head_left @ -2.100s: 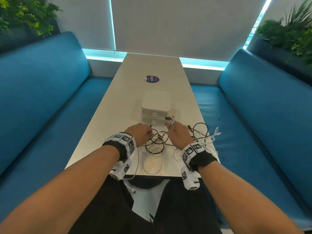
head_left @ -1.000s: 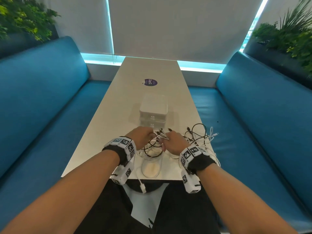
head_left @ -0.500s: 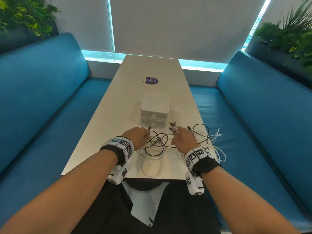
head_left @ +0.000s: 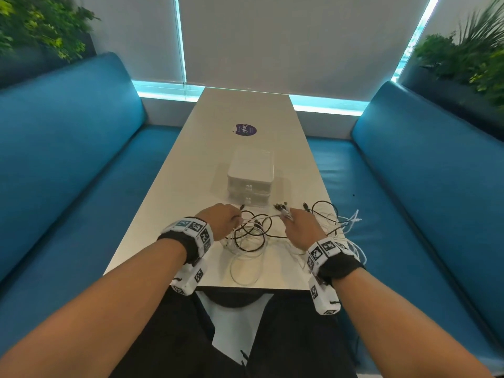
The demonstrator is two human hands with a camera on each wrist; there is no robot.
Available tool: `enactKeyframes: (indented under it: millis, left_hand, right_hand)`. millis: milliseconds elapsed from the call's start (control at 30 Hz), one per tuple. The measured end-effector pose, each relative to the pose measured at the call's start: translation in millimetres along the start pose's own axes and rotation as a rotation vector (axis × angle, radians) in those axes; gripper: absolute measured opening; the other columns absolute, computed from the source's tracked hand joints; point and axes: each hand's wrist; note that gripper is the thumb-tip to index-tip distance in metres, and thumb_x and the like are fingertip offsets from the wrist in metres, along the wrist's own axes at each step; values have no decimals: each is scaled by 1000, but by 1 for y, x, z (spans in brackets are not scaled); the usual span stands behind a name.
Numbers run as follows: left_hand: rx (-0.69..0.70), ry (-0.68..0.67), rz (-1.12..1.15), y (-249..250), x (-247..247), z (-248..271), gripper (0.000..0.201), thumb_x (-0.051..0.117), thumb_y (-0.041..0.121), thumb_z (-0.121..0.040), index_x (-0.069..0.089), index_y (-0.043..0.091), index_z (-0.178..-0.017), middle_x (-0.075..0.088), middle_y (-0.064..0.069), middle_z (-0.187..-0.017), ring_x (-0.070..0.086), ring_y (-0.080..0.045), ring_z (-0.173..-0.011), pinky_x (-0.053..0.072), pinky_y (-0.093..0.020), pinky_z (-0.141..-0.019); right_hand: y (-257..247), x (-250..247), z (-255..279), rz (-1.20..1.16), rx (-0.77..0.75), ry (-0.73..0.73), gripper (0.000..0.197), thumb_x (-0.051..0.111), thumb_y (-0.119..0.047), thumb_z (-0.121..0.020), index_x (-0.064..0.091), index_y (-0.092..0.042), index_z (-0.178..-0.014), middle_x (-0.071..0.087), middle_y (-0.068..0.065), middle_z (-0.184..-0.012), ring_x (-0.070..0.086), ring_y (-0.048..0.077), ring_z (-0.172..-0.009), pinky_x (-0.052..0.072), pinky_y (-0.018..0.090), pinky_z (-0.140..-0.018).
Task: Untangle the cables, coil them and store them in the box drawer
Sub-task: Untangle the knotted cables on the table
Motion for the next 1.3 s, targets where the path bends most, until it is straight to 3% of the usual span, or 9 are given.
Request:
enactKeyframes:
  millis: [100,200,400,567,800,1000,1133,1233,1300]
  left_hand:
    - [31,-17,-23,19,6,-2,25,42,31,-104,56,20,-86,59,-1,-83,57,-24,-82,42,-33,-73]
    - [53,0,-9,32,11,-7,26,44,33,-103,64,19,-97,67,-7,-96,61,-29,-88,48,-37,-78]
    - [45,41,16,31,24,-11,25,53,34,-97,55,20,-118,65,-7,-114,62,-28,-100,51,-43,-87]
    - [68,-102,-263,8,44,-6,75,67,46,-84,35,26,-148,34,3,-151,37,-24,-135,34,-45,-110]
    - [43,-167,-354,-4,32,-4,38,66,25,-84,54,22,-120,40,2,-137,48,-25,-118,48,-42,-97]
    - [7,-244,-344,-10,21,-3,32,58,29,-84,62,25,-115,48,6,-132,51,-24,-118,42,-40,-104]
    - [-26,-169,-196,-7,8,-7,27,52,19,-86,76,27,-96,69,4,-111,60,-21,-104,39,-35,-102]
    - [-46,-24,-32,-5,3,-11,28,49,8,-90,75,19,-87,70,-4,-105,64,-25,-95,50,-32,-84]
    - [-61,112,-27,-11,4,-17,25,46,9,-94,70,17,-93,68,-8,-107,63,-28,-94,51,-35,-83]
  right_hand:
    - [-17,3,7,-44,-132,63,34,41,-35,-103,62,-10,-105,69,15,-100,62,35,-93,47,38,-75]
    - [-30,7,13,-20,-262,-46,26,45,-28,-101,63,-10,-97,69,12,-93,61,30,-84,40,34,-66]
    - [-19,9,7,73,-229,-45,24,43,-27,-100,63,-14,-100,69,12,-95,62,33,-88,41,33,-66]
    - [4,13,6,180,-29,-43,25,42,-27,-100,61,-14,-109,68,14,-106,63,34,-96,51,37,-79]
    - [19,13,8,482,126,-148,29,41,-15,-98,61,-12,-119,64,9,-116,64,28,-104,50,37,-84]
    - [28,-3,8,520,253,-72,27,41,-15,-96,63,-16,-111,66,7,-113,65,27,-102,50,37,-81]
    - [22,-4,1,318,192,17,21,41,-24,-97,57,-19,-109,63,10,-108,63,31,-97,47,34,-75]
    - [11,-2,-2,183,75,22,29,38,-36,-101,56,-18,-114,65,15,-108,62,36,-99,50,38,-79]
    - [3,2,-3,131,35,-20,31,37,-38,-101,56,-16,-113,65,17,-108,62,36,-97,51,41,-82]
Point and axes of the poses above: each hand's wrist, its own z-axis away from the middle knuckle, its own x-axis out of the palm, y = z × x
